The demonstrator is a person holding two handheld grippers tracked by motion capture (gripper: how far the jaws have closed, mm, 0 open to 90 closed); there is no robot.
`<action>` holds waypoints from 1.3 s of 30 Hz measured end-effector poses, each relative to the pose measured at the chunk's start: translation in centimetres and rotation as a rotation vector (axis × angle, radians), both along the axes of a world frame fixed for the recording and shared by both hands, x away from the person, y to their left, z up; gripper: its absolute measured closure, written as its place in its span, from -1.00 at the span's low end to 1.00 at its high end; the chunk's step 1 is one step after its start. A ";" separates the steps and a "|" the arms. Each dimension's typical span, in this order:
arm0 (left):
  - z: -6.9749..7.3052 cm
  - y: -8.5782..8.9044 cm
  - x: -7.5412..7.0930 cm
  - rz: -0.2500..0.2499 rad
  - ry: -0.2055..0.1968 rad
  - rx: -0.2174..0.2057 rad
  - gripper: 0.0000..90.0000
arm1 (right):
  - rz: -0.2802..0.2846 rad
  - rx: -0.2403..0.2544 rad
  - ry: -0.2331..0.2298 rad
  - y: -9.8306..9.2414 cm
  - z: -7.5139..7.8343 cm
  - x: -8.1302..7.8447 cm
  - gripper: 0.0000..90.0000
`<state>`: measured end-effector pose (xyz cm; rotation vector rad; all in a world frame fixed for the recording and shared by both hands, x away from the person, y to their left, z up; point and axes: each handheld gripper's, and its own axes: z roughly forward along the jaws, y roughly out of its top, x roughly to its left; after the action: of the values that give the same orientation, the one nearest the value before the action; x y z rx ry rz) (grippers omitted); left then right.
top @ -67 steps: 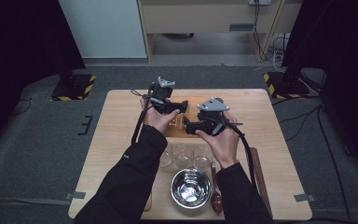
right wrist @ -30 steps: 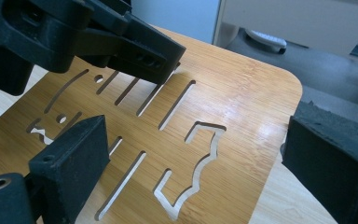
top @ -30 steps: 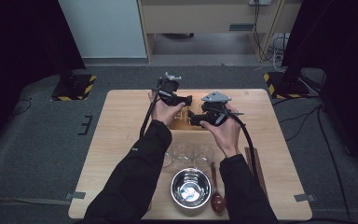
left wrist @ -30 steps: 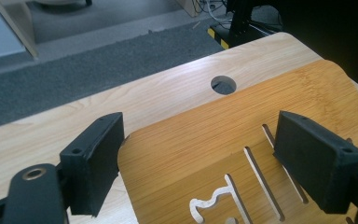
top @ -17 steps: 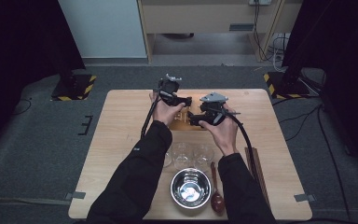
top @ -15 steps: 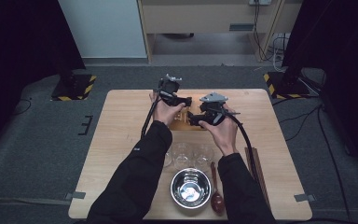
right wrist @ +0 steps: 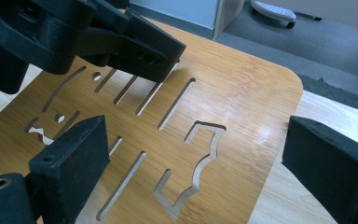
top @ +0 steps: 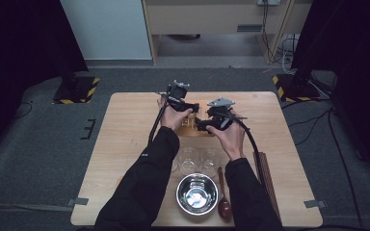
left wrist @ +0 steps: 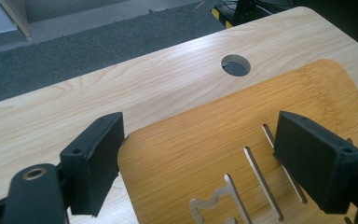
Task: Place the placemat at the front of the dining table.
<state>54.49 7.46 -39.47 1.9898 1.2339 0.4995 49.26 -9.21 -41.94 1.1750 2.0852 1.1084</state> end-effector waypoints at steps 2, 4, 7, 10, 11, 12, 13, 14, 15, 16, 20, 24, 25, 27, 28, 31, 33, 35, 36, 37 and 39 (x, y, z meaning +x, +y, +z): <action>-0.3 -0.1 0.1 0.001 0.004 0.002 -0.63 | 0.000 -0.002 0.007 0.0 -0.3 0.1 -0.84; -0.6 -0.1 0.2 0.001 0.005 0.006 -0.63 | -0.001 -0.009 0.015 0.0 -0.6 0.3 -0.84; -1.2 0.0 0.4 0.003 0.015 0.006 -0.63 | -0.002 -0.015 0.028 0.2 -1.0 0.6 -0.84; -1.6 0.1 0.5 0.005 0.023 0.003 -0.63 | 0.001 -0.023 0.035 0.2 -1.2 0.7 -0.84; -1.7 0.1 0.6 0.005 0.028 0.006 -0.63 | 0.000 -0.025 0.040 0.3 -1.4 0.7 -0.84; -1.9 0.1 0.6 0.006 0.031 0.010 -0.63 | -0.001 -0.024 0.047 0.3 -1.6 0.7 -0.84; -2.0 0.1 0.7 0.006 0.035 0.014 -0.63 | -0.001 -0.026 0.050 0.4 -1.8 0.8 -0.84; -2.2 0.1 0.7 0.005 0.037 0.017 -0.63 | -0.002 -0.027 0.058 0.4 -2.1 0.9 -0.84; -2.3 0.0 0.8 0.005 0.040 0.021 -0.63 | -0.002 -0.023 0.060 0.4 -2.2 0.9 -0.84; -2.4 0.0 0.8 0.003 0.042 0.025 -0.63 | -0.002 -0.023 0.060 0.4 -2.2 0.9 -0.84; -3.0 -0.2 1.0 -0.002 0.053 0.041 -0.63 | -0.009 -0.002 0.087 0.2 -2.9 1.0 -0.84; -3.7 -0.3 1.0 0.002 0.062 0.044 -0.63 | -0.008 -0.016 0.103 0.2 -3.5 1.2 -0.84; -3.9 -0.3 1.0 0.004 0.065 0.044 -0.63 | -0.006 -0.022 0.103 0.2 -3.6 1.2 -0.84; -4.3 -0.2 1.2 0.008 0.072 0.045 -0.63 | -0.006 -0.026 0.115 0.4 -4.0 1.4 -0.84; -4.3 -0.2 1.2 0.008 0.072 0.045 -0.63 | -0.006 -0.026 0.115 0.4 -4.0 1.4 -0.84; -4.8 -0.1 1.3 0.010 0.082 0.048 -0.63 | -0.004 -0.037 0.120 0.6 -4.4 1.5 -0.84; -5.3 -0.1 1.4 0.011 0.091 0.044 -0.63 | -0.008 -0.046 0.128 0.8 -4.7 1.6 -0.84; -5.7 -0.1 1.5 0.015 0.102 0.042 -0.63 | -0.006 -0.060 0.140 0.8 -5.0 1.7 -0.84; -5.9 -0.1 1.5 0.015 0.105 0.045 -0.63 | -0.005 -0.062 0.145 0.9 -5.2 1.8 -0.84; -6.0 -0.1 1.5 0.017 0.106 0.050 -0.63 | -0.004 -0.063 0.151 0.9 -5.4 1.8 -0.84; -6.3 -0.2 1.5 0.019 0.108 0.056 -0.63 | -0.006 -0.069 0.156 1.0 -5.7 1.9 -0.84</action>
<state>56.03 7.26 -45.78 2.0774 1.3189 0.4451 51.16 -8.22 -47.67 1.2700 2.2164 0.9609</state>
